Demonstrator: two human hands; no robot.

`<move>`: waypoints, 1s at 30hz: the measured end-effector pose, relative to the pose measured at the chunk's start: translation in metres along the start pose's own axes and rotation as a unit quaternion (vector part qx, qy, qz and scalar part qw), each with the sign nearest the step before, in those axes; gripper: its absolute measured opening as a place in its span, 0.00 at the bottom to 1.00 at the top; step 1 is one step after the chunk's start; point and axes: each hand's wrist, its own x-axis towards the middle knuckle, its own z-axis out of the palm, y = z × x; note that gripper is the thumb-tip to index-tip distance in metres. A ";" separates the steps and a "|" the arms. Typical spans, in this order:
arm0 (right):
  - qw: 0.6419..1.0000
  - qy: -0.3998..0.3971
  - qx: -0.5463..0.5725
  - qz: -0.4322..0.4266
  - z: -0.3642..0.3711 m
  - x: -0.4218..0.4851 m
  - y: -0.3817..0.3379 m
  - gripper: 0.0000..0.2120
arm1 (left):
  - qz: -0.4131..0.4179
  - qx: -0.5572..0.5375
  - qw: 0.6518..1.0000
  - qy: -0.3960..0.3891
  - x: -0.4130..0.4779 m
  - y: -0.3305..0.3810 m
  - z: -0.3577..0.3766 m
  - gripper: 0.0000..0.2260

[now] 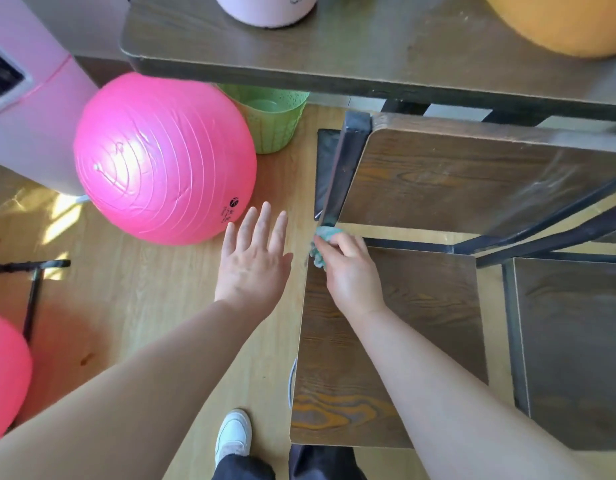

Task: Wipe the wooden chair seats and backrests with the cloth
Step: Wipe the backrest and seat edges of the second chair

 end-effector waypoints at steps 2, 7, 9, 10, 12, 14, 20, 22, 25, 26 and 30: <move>0.998 0.054 0.002 -0.040 -0.031 -0.008 -0.009 0.23 | 0.014 0.000 1.000 0.014 -0.006 0.000 -0.016 0.29; 0.973 0.210 -0.015 -0.098 -0.120 0.003 -0.020 0.20 | 0.051 0.002 0.998 0.039 -0.017 0.007 -0.050 0.29; 0.957 0.265 -0.022 -0.117 -0.152 0.017 -0.022 0.18 | 0.062 -0.001 0.997 0.053 -0.014 0.014 -0.061 0.29; 0.949 0.287 -0.031 -0.124 -0.165 0.025 -0.023 0.17 | 0.067 -0.003 0.996 0.064 -0.011 0.019 -0.065 0.29; 0.941 0.308 -0.051 -0.134 -0.181 0.040 -0.023 0.17 | 0.072 -0.010 0.994 0.085 -0.005 0.028 -0.073 0.29; 0.943 0.293 -0.065 -0.145 -0.187 0.050 -0.020 0.17 | 0.073 -0.015 0.993 0.092 0.001 0.037 -0.074 0.29; 0.928 0.301 -0.078 -0.204 -0.164 0.059 0.002 0.13 | 0.058 -0.022 0.996 0.071 0.009 0.042 -0.055 0.30; 0.924 0.303 -0.084 -0.217 -0.151 0.059 0.011 0.14 | 0.052 -0.019 0.997 0.058 0.009 0.040 -0.044 0.29; 0.933 0.258 -0.087 -0.237 -0.122 0.054 0.027 0.15 | 0.040 -0.006 0.999 0.029 0.008 0.036 -0.024 0.29; 0.938 0.238 -0.083 -0.239 -0.110 0.050 0.033 0.15 | 0.036 -0.002 0.999 0.020 0.008 0.036 -0.018 0.29; 0.950 0.197 -0.082 -0.227 -0.066 0.037 0.057 0.14 | 0.027 0.005 1.000 0.001 0.007 0.040 0.003 0.30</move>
